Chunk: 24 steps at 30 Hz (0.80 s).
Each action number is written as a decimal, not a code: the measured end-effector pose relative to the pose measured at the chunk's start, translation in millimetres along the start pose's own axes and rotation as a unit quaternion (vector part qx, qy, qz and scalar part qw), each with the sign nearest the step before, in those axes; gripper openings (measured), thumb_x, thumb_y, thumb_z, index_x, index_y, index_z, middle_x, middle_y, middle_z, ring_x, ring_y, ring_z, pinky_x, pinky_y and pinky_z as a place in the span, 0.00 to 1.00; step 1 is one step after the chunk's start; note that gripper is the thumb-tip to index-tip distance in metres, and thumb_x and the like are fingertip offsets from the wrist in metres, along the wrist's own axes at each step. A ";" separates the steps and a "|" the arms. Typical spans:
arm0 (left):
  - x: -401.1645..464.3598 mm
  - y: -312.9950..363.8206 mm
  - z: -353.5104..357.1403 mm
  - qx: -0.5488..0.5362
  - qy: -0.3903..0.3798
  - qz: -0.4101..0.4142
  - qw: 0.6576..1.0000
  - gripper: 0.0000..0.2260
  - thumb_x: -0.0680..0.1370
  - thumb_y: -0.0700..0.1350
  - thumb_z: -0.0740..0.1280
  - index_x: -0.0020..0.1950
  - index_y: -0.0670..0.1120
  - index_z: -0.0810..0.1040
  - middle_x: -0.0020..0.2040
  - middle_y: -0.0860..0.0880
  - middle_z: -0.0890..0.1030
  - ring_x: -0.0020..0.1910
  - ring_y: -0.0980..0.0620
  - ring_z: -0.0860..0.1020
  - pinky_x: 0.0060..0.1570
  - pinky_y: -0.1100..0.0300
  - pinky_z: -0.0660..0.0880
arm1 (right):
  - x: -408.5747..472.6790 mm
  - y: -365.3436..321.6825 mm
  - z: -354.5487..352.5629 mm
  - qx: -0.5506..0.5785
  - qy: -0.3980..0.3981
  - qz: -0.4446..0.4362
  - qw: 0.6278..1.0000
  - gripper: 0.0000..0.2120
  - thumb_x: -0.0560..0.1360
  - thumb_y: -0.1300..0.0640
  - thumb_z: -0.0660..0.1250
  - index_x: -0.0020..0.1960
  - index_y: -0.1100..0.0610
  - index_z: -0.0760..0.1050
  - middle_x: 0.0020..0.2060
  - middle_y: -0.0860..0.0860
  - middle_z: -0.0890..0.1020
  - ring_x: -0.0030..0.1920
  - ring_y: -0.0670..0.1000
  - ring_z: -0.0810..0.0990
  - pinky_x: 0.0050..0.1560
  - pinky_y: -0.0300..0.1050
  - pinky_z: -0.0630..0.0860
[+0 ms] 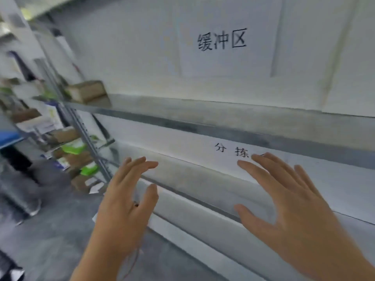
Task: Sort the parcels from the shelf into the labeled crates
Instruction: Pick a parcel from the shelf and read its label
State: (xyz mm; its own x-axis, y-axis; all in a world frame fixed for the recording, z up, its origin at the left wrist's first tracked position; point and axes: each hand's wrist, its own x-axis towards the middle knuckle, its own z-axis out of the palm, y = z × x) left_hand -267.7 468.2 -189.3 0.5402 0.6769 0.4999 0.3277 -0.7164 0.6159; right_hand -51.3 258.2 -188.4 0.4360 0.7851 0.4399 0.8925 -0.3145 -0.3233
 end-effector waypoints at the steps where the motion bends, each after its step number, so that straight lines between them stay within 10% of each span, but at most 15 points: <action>1: 0.4 -18.8 -13.0 0.019 0.013 -0.025 0.999 0.18 0.76 0.62 0.60 0.64 0.74 0.75 0.75 0.68 0.72 0.82 0.61 0.61 0.75 0.58 0.62 | 19.0 -7.6 13.3 0.021 -0.007 -0.024 0.999 0.33 0.75 0.30 0.57 0.77 0.38 0.65 0.77 0.39 0.68 0.80 0.45 0.61 0.77 0.64 0.64; 11: -5.4 -131.8 -97.9 0.178 0.161 -0.266 0.934 0.18 0.77 0.54 0.61 0.65 0.63 0.79 0.72 0.64 0.74 0.79 0.61 0.65 0.76 0.58 0.61 | 195.7 -74.0 129.5 0.229 -0.125 -0.228 0.938 0.31 0.75 0.34 0.62 0.76 0.42 0.68 0.70 0.34 0.71 0.71 0.33 0.66 0.66 0.25 0.61; 16: -3.1 -156.7 -117.2 0.205 0.219 -0.309 0.902 0.15 0.75 0.56 0.61 0.59 0.68 0.78 0.65 0.73 0.74 0.71 0.75 0.67 0.67 0.77 0.58 | 262.1 -123.7 180.7 0.277 -0.167 -0.278 0.904 0.32 0.74 0.34 0.63 0.76 0.42 0.68 0.70 0.33 0.71 0.71 0.36 0.68 0.65 0.35 0.66; 24: 34.7 -235.2 -180.0 0.231 0.251 -0.347 0.874 0.13 0.81 0.52 0.64 0.63 0.64 0.80 0.70 0.70 0.74 0.76 0.77 0.59 0.68 0.74 0.53 | 343.2 -220.5 247.8 0.290 -0.163 -0.299 0.895 0.28 0.75 0.37 0.66 0.74 0.37 0.67 0.63 0.19 0.65 0.63 0.22 0.63 0.60 0.35 0.64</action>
State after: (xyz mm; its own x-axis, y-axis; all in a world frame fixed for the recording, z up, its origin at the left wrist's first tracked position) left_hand -465.5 690.6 -207.2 -0.2827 0.8810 0.3793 0.7819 -0.0174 0.6232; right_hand -127.1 729.2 -173.8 -0.2398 0.8645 0.4417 0.7040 0.4681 -0.5341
